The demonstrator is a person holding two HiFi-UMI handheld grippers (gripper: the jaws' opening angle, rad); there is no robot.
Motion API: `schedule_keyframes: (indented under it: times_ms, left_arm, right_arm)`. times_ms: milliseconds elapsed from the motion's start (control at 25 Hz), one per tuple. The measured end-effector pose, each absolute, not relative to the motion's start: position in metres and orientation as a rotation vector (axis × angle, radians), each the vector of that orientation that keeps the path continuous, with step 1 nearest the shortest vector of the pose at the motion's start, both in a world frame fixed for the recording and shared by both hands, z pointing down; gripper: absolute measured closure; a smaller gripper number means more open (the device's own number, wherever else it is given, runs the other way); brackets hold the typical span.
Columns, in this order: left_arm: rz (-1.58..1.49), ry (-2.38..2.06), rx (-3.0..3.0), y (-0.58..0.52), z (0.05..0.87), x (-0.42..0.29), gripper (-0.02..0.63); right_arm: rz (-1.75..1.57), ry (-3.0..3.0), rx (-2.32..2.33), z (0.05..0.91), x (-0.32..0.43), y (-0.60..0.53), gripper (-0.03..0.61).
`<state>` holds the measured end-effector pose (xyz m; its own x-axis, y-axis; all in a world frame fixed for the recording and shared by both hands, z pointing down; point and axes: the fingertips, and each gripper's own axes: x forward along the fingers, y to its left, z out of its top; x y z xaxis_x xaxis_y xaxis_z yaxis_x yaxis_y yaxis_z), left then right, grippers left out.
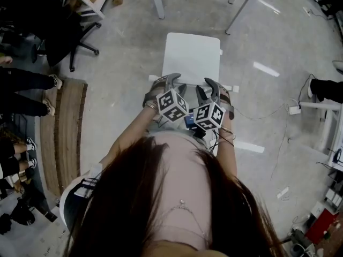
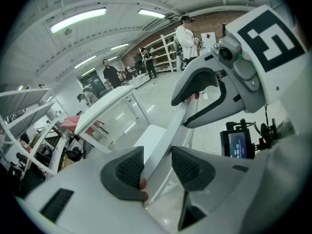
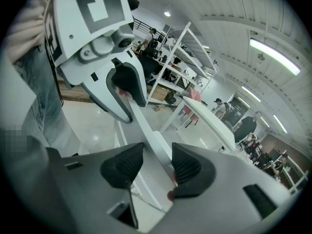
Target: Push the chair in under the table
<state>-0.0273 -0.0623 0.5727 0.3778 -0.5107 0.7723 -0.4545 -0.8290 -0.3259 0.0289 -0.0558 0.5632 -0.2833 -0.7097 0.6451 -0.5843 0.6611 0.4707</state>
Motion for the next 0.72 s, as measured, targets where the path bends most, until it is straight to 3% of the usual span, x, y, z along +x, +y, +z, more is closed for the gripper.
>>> schedule_keyframes:
  times_ms: [720]
  left_arm:
    - [-1.449,0.871,-2.557,-0.106,0.573,-0.033,0.431]
  right_arm:
    - [-0.164,-1.967,1.027,0.564,0.023,-0.098,0.394]
